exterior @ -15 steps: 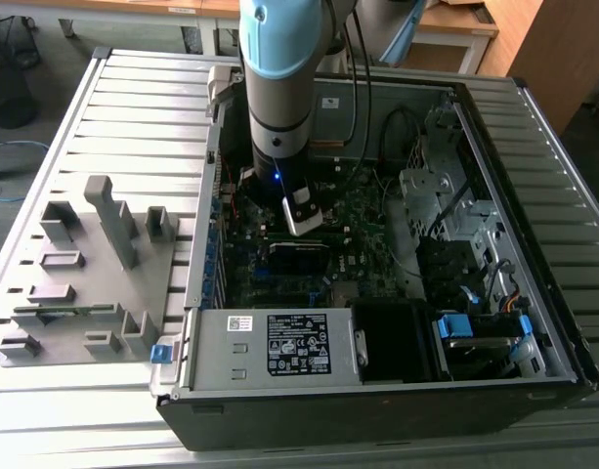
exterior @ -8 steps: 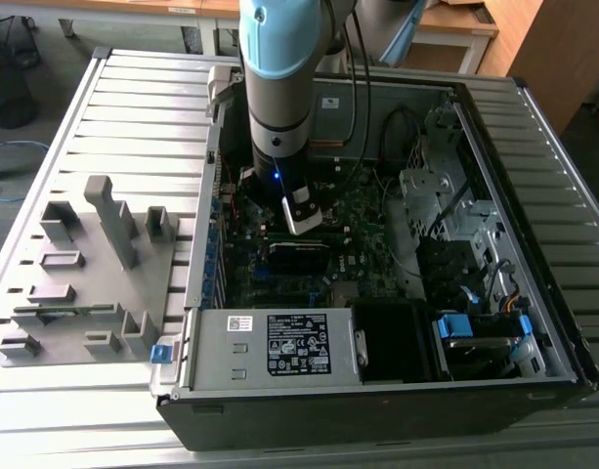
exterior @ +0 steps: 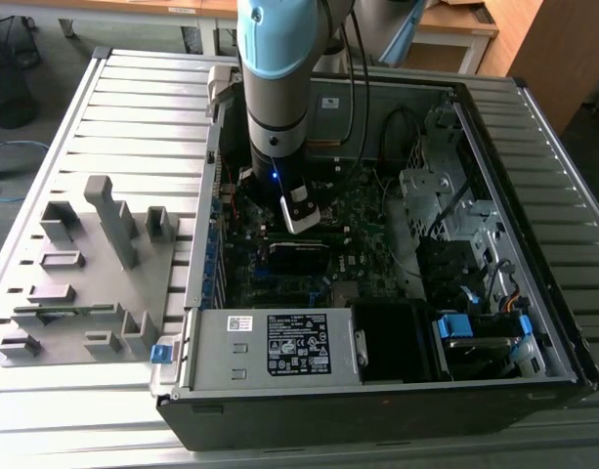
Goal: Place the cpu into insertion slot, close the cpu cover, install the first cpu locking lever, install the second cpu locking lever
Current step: 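Install the second cpu locking lever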
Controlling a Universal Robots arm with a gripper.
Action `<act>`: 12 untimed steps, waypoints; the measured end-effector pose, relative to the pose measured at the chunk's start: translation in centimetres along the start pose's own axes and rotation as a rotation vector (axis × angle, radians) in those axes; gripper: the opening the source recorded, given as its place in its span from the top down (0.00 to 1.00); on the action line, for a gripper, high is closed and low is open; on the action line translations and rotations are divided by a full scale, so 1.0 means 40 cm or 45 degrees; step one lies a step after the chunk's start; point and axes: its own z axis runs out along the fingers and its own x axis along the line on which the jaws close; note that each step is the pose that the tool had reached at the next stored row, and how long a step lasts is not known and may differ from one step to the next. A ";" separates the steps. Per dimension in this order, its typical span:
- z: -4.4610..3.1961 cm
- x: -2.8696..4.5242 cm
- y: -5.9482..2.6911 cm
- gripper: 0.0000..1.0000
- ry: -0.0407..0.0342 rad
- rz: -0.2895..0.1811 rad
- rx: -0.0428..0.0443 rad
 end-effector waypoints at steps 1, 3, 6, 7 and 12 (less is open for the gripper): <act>0.000 0.001 0.001 0.90 -0.0001 0.000 0.000; 0.001 0.003 0.004 0.90 -0.0003 0.000 0.000; 0.002 0.003 0.005 0.90 -0.0001 0.000 -0.001; 0.002 0.003 0.005 0.90 -0.0001 0.000 -0.001; -0.032 0.003 0.013 0.90 0.0000 0.000 -0.003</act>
